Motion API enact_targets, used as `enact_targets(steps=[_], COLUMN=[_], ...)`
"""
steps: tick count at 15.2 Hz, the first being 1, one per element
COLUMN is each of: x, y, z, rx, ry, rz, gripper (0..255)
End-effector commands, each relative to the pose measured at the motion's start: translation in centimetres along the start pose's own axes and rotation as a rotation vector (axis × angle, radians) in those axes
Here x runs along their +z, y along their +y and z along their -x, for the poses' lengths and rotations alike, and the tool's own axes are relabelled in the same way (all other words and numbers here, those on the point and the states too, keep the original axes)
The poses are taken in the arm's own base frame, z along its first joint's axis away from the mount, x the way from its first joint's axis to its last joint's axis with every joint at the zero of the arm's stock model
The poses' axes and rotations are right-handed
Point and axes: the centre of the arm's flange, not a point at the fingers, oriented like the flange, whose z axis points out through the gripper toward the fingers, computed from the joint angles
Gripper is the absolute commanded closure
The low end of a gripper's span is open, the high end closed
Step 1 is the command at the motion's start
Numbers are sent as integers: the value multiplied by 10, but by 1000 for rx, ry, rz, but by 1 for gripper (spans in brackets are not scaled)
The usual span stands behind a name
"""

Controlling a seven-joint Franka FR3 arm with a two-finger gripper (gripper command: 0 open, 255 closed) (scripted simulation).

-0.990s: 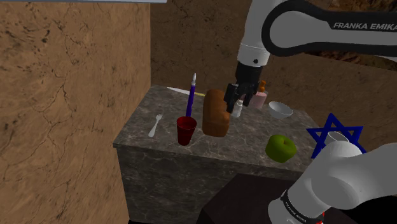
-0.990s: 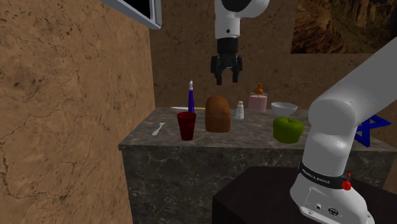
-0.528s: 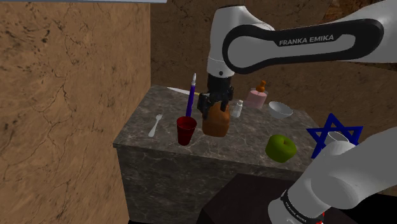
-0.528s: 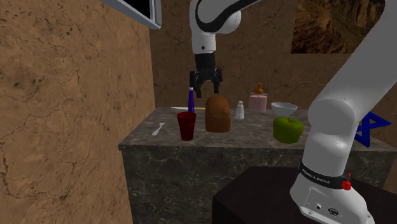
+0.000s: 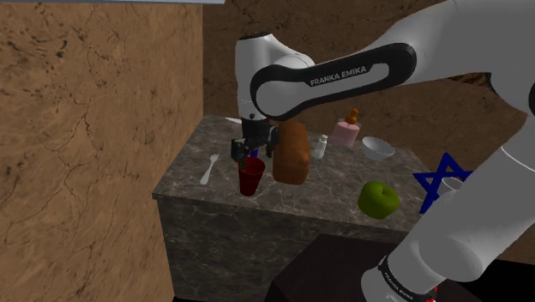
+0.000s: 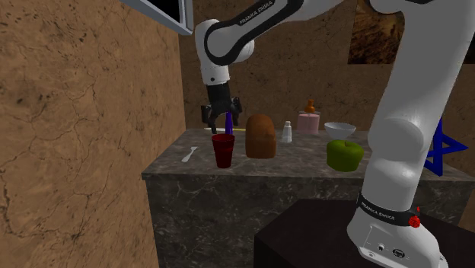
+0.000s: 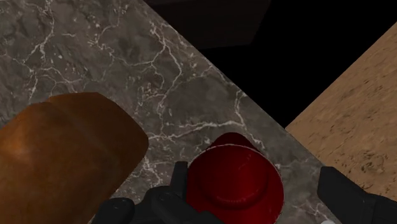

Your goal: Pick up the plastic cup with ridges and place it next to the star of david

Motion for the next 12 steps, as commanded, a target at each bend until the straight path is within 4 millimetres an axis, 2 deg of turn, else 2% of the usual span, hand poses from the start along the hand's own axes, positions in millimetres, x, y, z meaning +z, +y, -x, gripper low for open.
enact_targets(steps=[1, 4, 12], x=[14, 30, 70], y=[-21, -42, -40], z=[-19, -42, -42], rx=[7, 15, 15], ry=[1, 2, 2], rz=[17, 39, 39], gripper=[0, 0, 0])
